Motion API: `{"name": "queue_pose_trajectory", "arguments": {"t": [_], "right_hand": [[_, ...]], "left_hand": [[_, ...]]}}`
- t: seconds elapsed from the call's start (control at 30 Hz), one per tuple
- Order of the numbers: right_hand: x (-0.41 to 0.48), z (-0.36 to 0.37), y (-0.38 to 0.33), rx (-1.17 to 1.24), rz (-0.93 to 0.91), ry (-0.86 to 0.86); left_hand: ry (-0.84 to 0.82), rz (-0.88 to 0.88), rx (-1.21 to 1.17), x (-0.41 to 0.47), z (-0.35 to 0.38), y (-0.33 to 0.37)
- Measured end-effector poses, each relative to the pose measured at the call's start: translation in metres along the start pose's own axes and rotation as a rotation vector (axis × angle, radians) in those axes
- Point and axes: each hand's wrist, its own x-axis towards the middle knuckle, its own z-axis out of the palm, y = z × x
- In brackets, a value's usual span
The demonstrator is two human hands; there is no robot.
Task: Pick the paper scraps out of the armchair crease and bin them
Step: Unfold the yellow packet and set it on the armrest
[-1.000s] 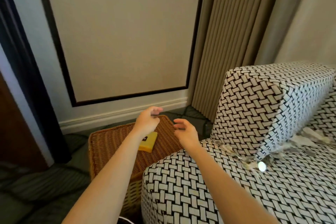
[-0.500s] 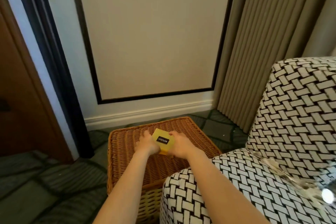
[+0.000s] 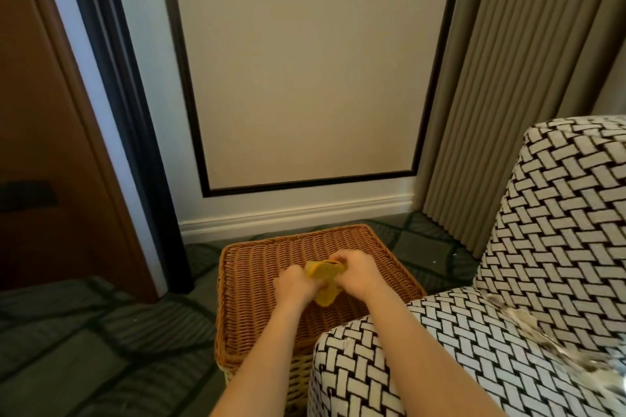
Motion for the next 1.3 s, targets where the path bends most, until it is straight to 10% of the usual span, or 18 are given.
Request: {"name": "queue_pose_trajectory", "arguments": {"t": [0.5, 0.87, 1.2, 1.3], "right_hand": [[-0.071, -0.067, -0.009, 0.356, 0.086, 0.558], [-0.198, -0.131, 0.051, 0.847, 0.129, 0.384], [-0.261, -0.163, 0.097, 0.387, 0.047, 0.097], [-0.262, -0.171, 0.111, 0.313, 0.125, 0.296]], "left_hand": [[0.120, 0.286, -0.121, -0.097, -0.085, 0.070], [-0.482, 0.739, 0.079, -0.207, -0.070, 0.146], [-0.354, 0.778, 0.307, -0.223, 0.014, 0.180], [-0.320, 0.738, 0.303, -0.219, 0.026, 0.182]]}}
